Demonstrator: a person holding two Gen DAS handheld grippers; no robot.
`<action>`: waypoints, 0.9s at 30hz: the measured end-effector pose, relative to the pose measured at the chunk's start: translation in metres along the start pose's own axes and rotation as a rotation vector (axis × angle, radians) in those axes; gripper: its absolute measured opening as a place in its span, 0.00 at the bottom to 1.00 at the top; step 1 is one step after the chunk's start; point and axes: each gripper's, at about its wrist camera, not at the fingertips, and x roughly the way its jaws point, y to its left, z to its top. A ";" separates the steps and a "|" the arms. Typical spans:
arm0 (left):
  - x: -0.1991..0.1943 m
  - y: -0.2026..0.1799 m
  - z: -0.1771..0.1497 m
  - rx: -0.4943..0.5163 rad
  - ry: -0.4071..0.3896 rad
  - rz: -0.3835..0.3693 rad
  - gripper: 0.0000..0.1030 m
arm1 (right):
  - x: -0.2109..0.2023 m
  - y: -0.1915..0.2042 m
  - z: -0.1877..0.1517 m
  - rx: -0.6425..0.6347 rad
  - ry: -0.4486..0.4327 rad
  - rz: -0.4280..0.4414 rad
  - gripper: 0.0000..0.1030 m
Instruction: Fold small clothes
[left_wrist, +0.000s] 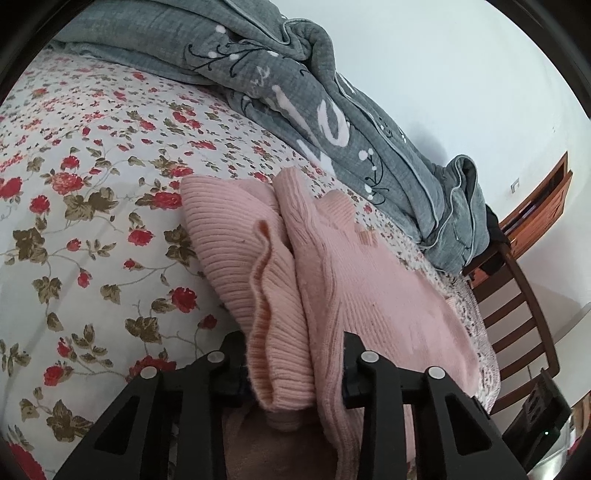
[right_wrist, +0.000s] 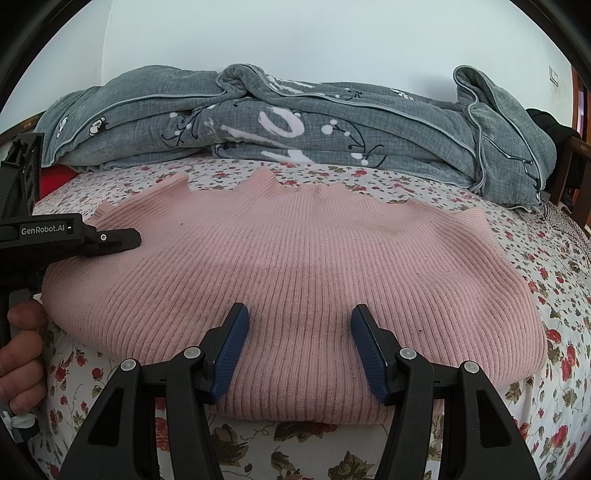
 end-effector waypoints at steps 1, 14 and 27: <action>0.000 0.000 0.000 0.000 0.001 -0.003 0.28 | 0.000 0.000 0.000 0.000 0.000 0.000 0.56; 0.007 -0.005 -0.001 0.002 0.018 0.006 0.34 | 0.000 0.000 0.000 0.000 -0.001 0.000 0.56; 0.005 -0.006 0.000 0.004 0.000 0.015 0.28 | 0.001 0.000 -0.001 0.000 -0.002 0.000 0.56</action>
